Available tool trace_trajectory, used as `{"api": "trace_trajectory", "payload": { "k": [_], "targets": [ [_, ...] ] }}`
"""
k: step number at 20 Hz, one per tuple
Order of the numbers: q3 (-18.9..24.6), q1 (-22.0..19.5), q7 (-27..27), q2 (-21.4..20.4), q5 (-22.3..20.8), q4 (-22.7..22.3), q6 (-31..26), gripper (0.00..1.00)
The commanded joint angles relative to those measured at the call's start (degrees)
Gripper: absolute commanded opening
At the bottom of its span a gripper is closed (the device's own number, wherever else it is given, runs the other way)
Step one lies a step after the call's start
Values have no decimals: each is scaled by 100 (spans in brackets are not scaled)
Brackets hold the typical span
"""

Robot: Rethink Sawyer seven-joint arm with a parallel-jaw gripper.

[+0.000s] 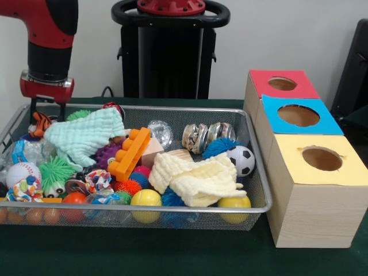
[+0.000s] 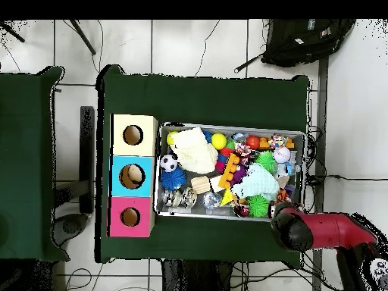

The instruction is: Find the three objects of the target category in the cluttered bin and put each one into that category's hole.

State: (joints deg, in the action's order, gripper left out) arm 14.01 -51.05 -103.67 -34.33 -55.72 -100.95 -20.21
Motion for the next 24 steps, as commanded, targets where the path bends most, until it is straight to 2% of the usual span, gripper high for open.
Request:
{"api": "trace_trajectory", "payload": {
  "k": [1,9,10,20,24],
  "targets": [
    [-312,184,-428,425,-338,183,448,100],
    [-498,226,-255,279,-338,72,664,100],
    [-498,212,-234,282,-338,68,717,0],
    [-680,292,-375,280,-140,8,805,0],
    [-606,267,-300,-14,14,-242,731,0]
  ]
}}
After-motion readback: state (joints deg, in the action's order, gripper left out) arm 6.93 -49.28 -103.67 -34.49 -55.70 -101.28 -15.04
